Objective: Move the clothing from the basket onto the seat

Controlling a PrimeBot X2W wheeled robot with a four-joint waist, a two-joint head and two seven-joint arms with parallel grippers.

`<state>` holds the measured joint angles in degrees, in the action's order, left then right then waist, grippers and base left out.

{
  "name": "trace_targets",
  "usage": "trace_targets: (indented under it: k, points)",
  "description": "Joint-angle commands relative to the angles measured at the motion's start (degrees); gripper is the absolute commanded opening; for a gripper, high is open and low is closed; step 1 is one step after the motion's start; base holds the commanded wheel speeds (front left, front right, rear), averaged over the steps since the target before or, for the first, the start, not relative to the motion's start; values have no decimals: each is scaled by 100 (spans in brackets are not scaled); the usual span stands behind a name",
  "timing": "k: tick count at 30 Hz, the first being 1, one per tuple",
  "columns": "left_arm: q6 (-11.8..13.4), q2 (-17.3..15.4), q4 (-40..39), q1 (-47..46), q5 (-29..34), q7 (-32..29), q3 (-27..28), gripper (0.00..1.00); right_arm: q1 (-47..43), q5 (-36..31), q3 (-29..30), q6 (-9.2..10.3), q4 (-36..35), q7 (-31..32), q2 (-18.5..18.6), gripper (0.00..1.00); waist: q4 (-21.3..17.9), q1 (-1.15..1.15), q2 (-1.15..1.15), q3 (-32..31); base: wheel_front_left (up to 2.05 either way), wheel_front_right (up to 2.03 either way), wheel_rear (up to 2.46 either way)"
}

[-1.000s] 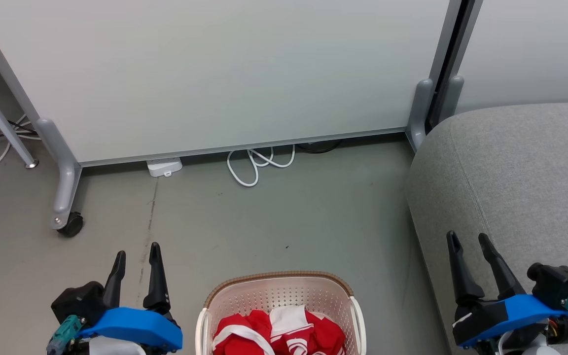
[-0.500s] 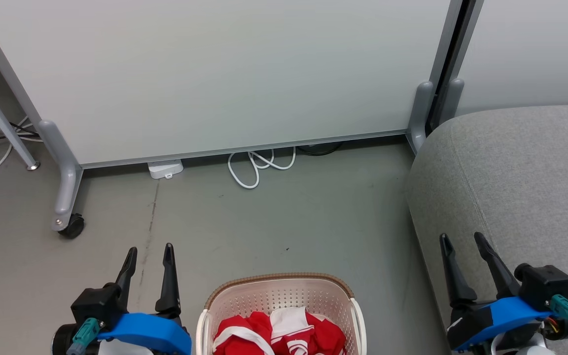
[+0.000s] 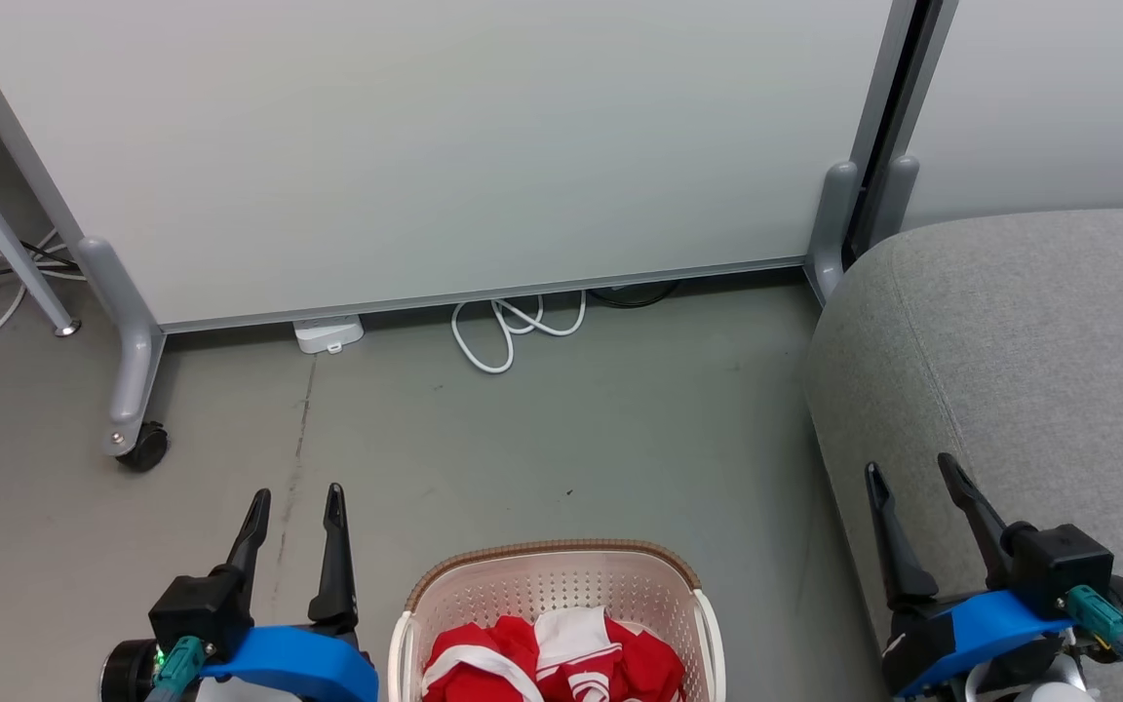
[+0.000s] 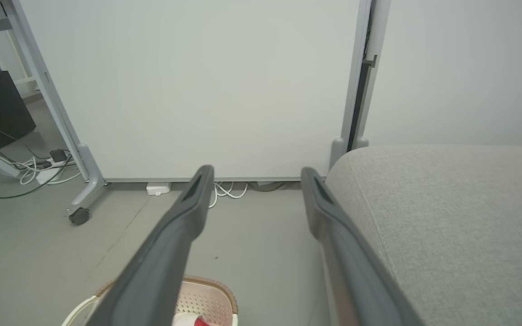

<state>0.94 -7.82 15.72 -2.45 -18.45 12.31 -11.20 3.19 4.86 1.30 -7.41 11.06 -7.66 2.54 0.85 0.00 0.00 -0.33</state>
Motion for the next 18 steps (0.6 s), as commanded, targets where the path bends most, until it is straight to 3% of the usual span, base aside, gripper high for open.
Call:
trace_targets:
  k: [1,18]
  points:
    - [-33,-9,-5,-4,124,53,25,100,13,-139,11,-11,-52,-53,43,100,0,0,0,0,0,0,0]
    - [-277,174,199,-4,415,234,277,100,2,-770,79,-13,-88,-294,46,100,2,0,0,-8,0,0,0]
